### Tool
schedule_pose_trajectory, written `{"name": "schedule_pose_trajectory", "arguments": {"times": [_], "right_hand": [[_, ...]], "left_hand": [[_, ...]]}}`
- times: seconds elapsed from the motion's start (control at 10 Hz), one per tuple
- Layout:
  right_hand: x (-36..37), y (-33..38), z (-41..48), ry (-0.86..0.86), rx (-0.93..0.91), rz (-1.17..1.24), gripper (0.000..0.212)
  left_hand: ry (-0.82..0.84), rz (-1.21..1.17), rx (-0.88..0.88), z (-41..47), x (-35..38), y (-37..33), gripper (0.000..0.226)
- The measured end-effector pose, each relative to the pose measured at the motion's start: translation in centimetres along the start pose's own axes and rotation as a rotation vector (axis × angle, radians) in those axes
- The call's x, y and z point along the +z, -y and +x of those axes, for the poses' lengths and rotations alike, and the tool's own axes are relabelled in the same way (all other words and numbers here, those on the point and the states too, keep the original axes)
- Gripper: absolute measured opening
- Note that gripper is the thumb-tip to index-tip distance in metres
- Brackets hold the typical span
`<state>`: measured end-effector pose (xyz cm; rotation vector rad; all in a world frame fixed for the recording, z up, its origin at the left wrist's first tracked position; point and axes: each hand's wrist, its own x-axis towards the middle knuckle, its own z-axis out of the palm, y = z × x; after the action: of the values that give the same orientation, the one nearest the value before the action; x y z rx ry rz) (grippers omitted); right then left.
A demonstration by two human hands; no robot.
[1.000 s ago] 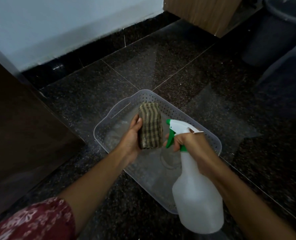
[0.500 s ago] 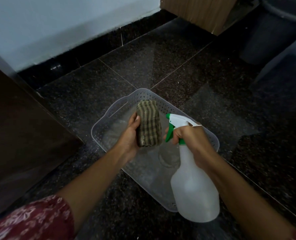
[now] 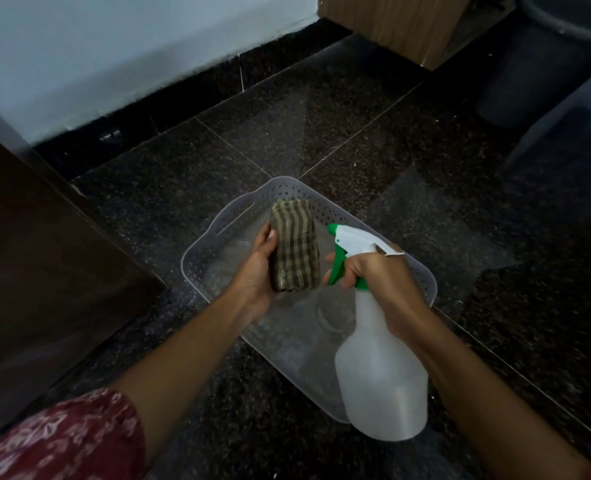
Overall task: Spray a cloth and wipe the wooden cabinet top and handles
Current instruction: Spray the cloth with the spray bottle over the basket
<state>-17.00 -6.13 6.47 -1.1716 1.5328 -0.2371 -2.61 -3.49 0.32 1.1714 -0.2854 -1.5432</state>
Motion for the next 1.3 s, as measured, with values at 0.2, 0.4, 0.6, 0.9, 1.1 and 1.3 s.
{"name": "schedule_pose_trajectory", "arguments": {"times": [0.2,0.4,0.6,0.9,1.1,1.3], "right_hand": [[0.0,1.5,0.2,0.231,0.089,-0.227,0.044],[-0.3,0.0,-0.4,0.050,-0.004,-0.023,0.020],[0.1,-0.4,-1.2,0.000,-0.048,0.026,0.020],[0.2,-0.8,-2.0,-0.023,-0.034,0.052,0.017],[0.9,-0.6,-2.0,-0.088,0.111,-0.130,0.015],[0.6,-1.6,-2.1,-0.073,0.120,-0.102,0.017]], "left_hand": [[0.009,-0.014,0.006,-0.1,0.4,-0.1,0.040],[0.014,0.001,0.005,0.0,0.3,-0.1,0.040],[0.014,-0.024,0.009,0.2,0.4,-0.1,0.040],[0.014,-0.057,0.013,0.5,0.4,-0.3,0.040],[-0.004,-0.091,0.009,0.7,0.7,-0.8,0.040],[0.008,-0.087,0.010,0.8,0.8,-0.5,0.040]]}}
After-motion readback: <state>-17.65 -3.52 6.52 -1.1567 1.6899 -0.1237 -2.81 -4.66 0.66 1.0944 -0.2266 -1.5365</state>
